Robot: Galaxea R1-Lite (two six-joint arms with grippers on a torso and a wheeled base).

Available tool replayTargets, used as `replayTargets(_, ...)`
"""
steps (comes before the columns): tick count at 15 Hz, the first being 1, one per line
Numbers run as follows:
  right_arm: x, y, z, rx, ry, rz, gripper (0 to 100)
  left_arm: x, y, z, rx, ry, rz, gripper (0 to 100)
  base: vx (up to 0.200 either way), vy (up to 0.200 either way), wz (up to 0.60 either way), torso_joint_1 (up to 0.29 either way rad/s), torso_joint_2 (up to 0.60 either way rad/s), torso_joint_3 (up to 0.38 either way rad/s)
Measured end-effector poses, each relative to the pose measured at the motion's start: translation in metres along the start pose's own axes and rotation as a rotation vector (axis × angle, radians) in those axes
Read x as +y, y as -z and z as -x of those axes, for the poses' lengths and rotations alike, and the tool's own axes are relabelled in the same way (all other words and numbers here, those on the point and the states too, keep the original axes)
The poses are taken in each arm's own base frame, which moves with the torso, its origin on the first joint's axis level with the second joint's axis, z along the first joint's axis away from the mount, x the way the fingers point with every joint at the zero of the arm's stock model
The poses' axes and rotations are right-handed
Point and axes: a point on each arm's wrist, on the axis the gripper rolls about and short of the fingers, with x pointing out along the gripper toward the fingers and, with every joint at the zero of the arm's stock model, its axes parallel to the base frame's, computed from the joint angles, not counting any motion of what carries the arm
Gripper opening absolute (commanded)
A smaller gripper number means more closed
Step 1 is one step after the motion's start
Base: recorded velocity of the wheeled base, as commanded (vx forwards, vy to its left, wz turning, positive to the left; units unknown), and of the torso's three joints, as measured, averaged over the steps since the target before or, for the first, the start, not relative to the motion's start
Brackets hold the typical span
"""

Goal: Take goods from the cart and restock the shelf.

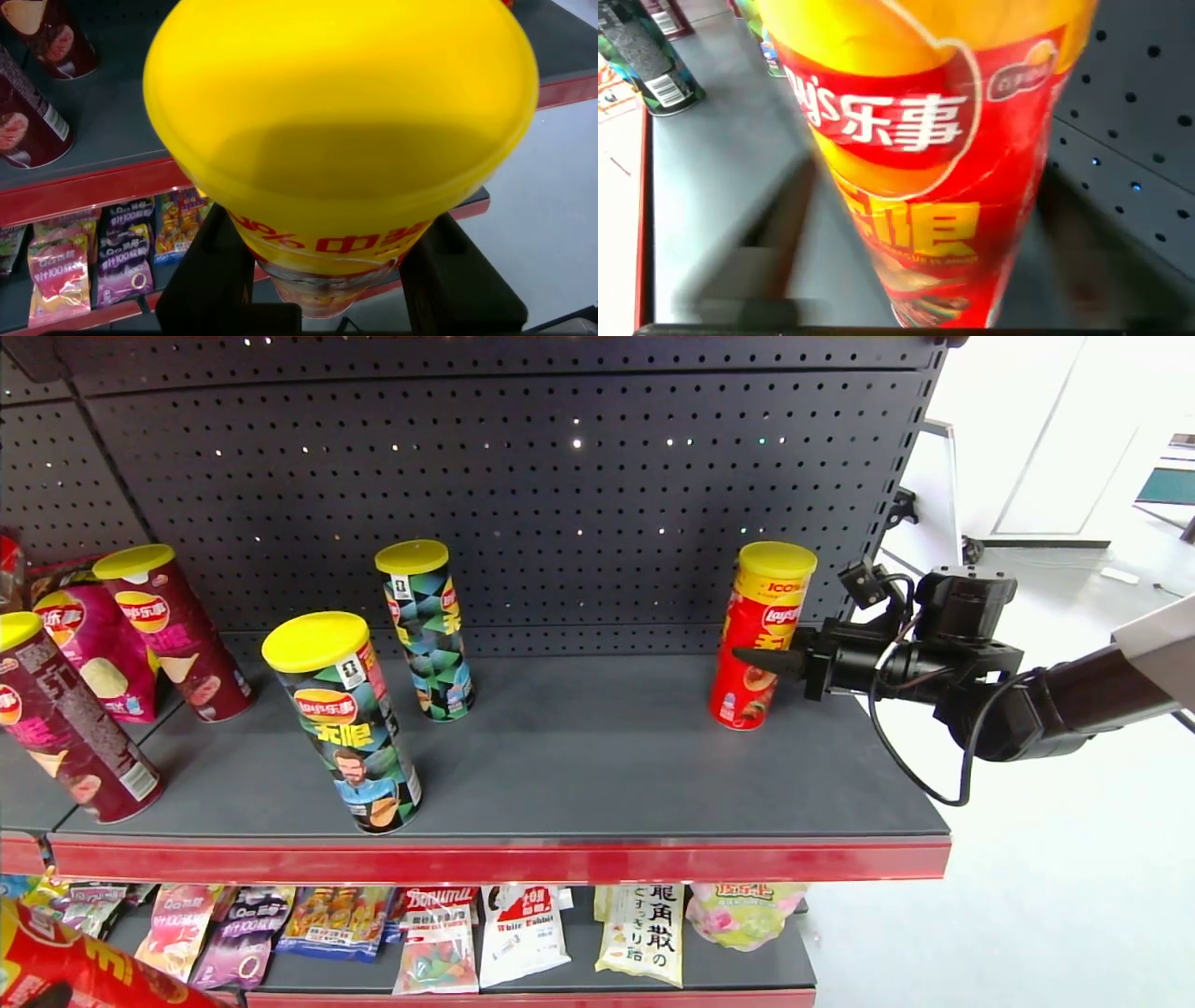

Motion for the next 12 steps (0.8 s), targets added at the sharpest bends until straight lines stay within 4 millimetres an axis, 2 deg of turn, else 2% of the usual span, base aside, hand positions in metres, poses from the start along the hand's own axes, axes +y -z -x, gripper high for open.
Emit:
replayTargets(5, 0.006, -0.004, 0.003, 0.008, 0.116, 0.006, 0, 0.0, 0.001, 0.0, 0.002, -0.005, 0.001, 0, 0.0, 0.0, 0.0, 0.0, 0.0, 0.0)
replayTargets(8, 0.031, -0.007, 0.013, 0.038, 0.195, -0.015, 0, 0.0, 0.001, 0.0, 0.006, -0.007, 0.001, 0, 0.0, 0.0, 0.0, 0.0, 0.0, 0.0)
replayTargets(12, 0.073, -0.011, 0.037, 0.025, 0.286, 0.007, 0, 0.001, 0.001, -0.002, 0.011, -0.01, 0.002, 0, 0.0, 0.0, 0.0, 0.0, 0.0, 0.0)
